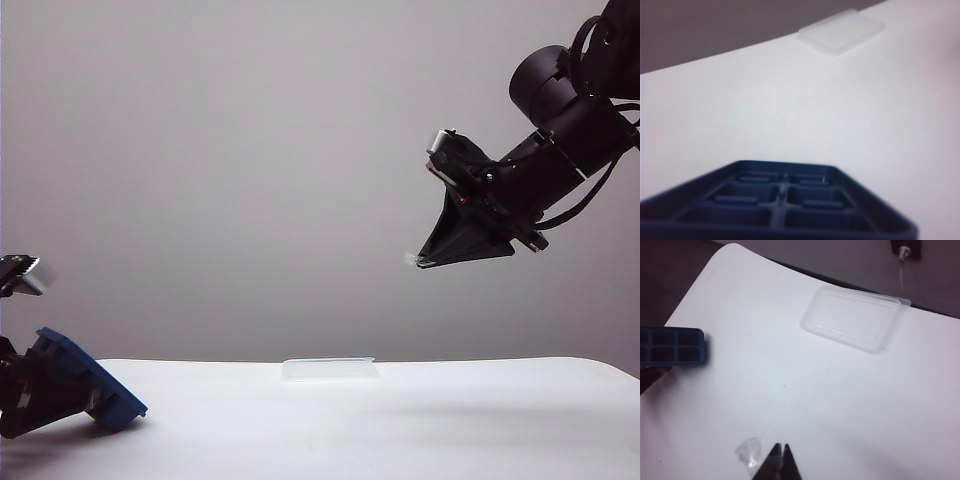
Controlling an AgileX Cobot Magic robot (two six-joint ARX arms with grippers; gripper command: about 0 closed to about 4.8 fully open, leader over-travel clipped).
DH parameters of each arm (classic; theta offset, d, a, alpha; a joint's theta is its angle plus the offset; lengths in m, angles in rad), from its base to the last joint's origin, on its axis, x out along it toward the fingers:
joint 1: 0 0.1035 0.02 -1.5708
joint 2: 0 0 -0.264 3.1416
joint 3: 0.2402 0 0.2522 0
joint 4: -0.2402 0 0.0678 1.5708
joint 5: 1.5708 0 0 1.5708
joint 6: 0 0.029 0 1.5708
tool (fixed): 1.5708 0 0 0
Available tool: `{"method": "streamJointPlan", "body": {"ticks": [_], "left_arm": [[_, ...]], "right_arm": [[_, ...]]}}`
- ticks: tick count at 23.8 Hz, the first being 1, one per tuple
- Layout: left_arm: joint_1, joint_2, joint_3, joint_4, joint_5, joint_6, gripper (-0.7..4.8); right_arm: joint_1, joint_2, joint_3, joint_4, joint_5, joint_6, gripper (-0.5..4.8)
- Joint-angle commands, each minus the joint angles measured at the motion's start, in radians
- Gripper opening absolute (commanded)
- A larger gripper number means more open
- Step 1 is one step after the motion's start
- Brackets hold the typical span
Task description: Pick up the ice cube tray, remove its lid, and then place both the tray and the lid back on the table.
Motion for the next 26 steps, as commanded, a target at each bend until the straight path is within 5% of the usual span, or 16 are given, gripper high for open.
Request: {"method": "streamJointPlan", "body": {"ticks": [1, 2, 3, 11, 17, 20, 26], "left_arm": [[-0.003, -0.009, 0.0, 0.026, 0.061, -0.035, 3.82], [-0.003, -0.009, 0.0, 0.024, 0.086, -0.035, 4.66], [-0.003, -0.009, 0.0, 0.023, 0.098, -0.044, 4.79], [-0.003, -0.026, -0.013, 0.042, 0.08, -0.189, 4.79], [-0.003, -0.099, -0.031, 0.084, -0.116, -0.097, 4.79], [-0.003, -0.161, -0.039, 0.084, -0.121, -0.096, 4.79], [-0.003, -0.6, -0.167, -0.084, -0.193, -0.04, 4.79]], "right_arm": [[0.001, -0.003, -0.002, 0.008, -0.003, -0.008, -0.05], [0.001, -0.003, -0.002, 0.008, -0.003, -0.008, -0.05], [0.001, -0.003, -0.002, 0.008, -0.003, -0.008, -0.06], [0.001, -0.003, -0.002, 0.001, -0.015, -0.007, -0.05], [0.001, -0.003, -0.002, -0.015, -0.038, -0.007, -0.06], [0.001, -0.004, -0.001, -0.026, -0.085, -0.007, -0.06], [0.002, -0.063, 0.001, -0.154, -0.023, -0.003, -0.06]]}}
